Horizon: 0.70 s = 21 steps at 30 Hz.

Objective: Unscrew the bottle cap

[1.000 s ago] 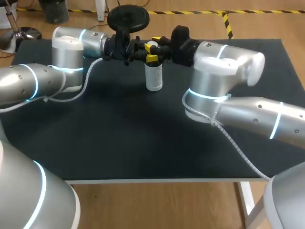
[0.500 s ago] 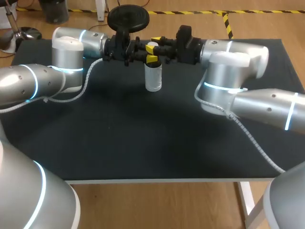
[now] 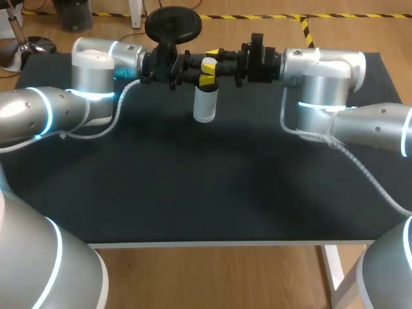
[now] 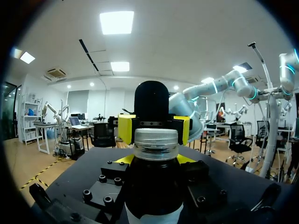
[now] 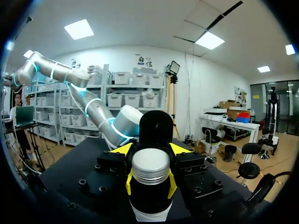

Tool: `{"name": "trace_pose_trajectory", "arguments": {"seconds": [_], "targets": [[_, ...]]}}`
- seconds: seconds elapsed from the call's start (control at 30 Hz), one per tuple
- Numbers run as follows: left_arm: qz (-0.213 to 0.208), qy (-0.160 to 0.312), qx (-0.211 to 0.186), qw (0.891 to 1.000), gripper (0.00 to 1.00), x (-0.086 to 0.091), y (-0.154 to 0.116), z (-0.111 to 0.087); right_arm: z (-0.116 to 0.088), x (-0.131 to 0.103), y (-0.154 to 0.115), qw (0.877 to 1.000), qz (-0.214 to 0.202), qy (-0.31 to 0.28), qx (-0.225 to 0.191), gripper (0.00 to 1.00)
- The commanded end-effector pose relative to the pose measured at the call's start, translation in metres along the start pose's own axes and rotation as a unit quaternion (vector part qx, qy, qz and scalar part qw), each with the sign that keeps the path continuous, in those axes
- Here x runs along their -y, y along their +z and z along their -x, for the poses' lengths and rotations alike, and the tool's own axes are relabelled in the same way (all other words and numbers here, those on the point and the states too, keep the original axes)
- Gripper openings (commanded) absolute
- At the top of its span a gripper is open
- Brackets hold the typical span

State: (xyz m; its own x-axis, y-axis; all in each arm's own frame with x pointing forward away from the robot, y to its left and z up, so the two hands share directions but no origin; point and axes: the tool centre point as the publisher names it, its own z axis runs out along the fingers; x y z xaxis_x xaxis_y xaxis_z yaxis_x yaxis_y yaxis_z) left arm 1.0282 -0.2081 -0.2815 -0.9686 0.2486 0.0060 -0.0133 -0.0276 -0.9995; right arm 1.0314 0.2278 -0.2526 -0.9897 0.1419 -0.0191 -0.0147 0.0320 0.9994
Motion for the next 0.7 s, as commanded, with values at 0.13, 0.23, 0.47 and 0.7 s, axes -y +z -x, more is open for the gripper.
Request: {"name": "trace_pose_trajectory", "arguments": {"seconds": [0.13, 0.23, 0.47, 0.7], "targets": [[-0.001, 0.000, 0.000, 1.000, 0.00, 0.002, -0.003, 0.004, -0.004, 0.003, 0.000, 0.985, -0.009, -0.011, -0.174, 0.00], [-0.001, 0.000, 0.000, 1.000, 0.00, 0.002, -0.003, 0.004, -0.005, 0.003, 0.001, 0.977, -0.012, -0.009, -0.211, 0.00], [-0.001, 0.000, 0.000, 1.000, 0.00, 0.002, -0.003, 0.004, -0.011, 0.002, 0.007, 0.944, 0.002, -0.014, -0.331, 0.00], [-0.001, 0.000, 0.000, 1.000, 0.00, 0.002, -0.003, 0.004, -0.015, -0.001, 0.011, 0.902, 0.012, -0.031, -0.430, 0.00]]}}
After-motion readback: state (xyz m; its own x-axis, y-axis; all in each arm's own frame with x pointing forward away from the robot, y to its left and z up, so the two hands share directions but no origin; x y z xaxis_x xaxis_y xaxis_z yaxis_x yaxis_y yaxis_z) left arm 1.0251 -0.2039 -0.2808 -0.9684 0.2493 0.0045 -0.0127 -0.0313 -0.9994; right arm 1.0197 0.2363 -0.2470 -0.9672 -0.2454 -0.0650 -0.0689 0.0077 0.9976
